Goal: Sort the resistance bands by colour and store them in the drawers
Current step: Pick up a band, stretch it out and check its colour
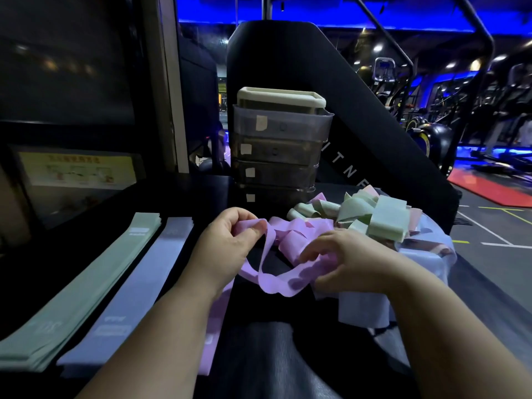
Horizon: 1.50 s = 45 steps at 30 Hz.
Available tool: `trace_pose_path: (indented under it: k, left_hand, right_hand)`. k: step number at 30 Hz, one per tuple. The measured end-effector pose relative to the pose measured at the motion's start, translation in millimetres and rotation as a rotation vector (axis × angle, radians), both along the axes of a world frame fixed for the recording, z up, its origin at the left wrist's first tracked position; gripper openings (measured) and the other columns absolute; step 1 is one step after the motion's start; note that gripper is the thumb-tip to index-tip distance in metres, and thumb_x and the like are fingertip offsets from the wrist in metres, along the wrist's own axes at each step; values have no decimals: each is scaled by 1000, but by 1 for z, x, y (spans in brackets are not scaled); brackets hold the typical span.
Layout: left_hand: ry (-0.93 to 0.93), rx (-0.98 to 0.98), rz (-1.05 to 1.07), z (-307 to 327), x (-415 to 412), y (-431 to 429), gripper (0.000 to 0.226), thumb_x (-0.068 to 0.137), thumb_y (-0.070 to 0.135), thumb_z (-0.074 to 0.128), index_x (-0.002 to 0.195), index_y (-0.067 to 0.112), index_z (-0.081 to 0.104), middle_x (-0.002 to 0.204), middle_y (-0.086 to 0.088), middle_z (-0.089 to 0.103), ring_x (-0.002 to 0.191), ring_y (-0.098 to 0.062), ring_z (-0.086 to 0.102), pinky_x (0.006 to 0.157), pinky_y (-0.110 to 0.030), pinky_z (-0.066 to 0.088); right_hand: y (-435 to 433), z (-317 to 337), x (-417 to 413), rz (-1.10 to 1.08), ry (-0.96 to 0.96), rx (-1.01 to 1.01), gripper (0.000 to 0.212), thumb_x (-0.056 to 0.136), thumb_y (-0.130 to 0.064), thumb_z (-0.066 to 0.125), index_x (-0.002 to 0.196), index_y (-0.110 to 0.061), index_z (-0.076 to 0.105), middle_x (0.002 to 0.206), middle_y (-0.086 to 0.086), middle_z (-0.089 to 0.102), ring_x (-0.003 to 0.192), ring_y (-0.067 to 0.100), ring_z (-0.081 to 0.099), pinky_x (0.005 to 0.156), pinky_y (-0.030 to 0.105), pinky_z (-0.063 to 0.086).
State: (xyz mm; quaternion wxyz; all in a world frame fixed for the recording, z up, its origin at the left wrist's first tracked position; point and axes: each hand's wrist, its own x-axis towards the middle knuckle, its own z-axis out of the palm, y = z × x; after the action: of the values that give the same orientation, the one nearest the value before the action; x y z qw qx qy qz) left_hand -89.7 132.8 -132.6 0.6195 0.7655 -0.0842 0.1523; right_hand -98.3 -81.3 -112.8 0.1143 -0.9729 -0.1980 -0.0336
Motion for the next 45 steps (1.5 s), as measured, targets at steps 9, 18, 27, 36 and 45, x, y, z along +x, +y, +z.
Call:
trace_pose_path:
  k: [9,18,27,36,45]
  left_hand:
    - [9,27,4,1,-1,-1,9,91,28,64,87,20,63,75,11,62,61,10,52,62,-12,44]
    - [22,33,16,2,-2,-2,13,89,32,66,86,19,65,78,11,64,72,3,57,62,-12,45]
    - [38,0,32,3,-3,1,9,89,27,67,88,19,64,83,9,63,78,-5,56,67,-19,42]
    - [8,333,39,0,-2,2,22,90,18,64,107,29,56,95,7,65,83,-4,59,60,-2,39]
    - [82,608,111,-6,2,6,7,92,22,60,91,29,61,97,10,64,86,-5,57,66,-20,41]
  right_hand:
    - [21,-7,-4,36,-8,-157,68,56,-81,67,110,-39,64,99,-21,62,97,1,53,87,29,29]
    - [43,-19,2,71,-85,-162,32,76,-59,62,94,-33,66,93,-13,66,94,16,55,90,35,35]
    - [7,6,-4,-46,-12,783,31,86,-2,63,72,-29,71,63,-9,63,57,8,54,55,28,44]
    - [-19,25,-4,7,129,1554,19,78,-5,53,66,-7,69,60,10,60,51,16,55,49,21,44]
    - [-47,31,-11,-48,-41,1886,17,85,-10,46,74,-9,58,65,1,55,56,10,51,55,19,42]
